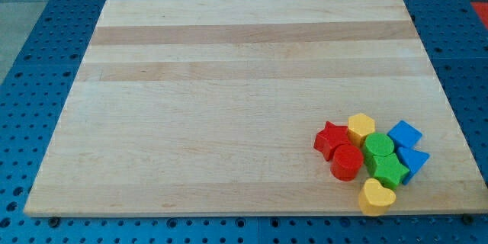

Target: Push the green star close to the hexagon

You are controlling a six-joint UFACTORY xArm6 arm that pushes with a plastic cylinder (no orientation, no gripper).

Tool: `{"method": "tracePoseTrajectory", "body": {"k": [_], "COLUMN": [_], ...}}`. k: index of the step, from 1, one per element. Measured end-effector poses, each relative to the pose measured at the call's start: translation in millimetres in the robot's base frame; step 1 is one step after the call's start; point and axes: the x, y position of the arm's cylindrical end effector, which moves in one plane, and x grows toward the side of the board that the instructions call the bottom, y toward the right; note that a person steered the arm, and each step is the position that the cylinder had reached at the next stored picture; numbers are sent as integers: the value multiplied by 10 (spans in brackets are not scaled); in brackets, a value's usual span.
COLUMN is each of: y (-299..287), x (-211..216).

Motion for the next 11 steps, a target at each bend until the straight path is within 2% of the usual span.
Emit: {"method": "tracePoseTrajectory", "body": {"k": [5, 6, 7, 9, 11], "y": [-875, -1248, -1985, -1780, -1643], "x": [20, 23, -184, -300, 21]}}
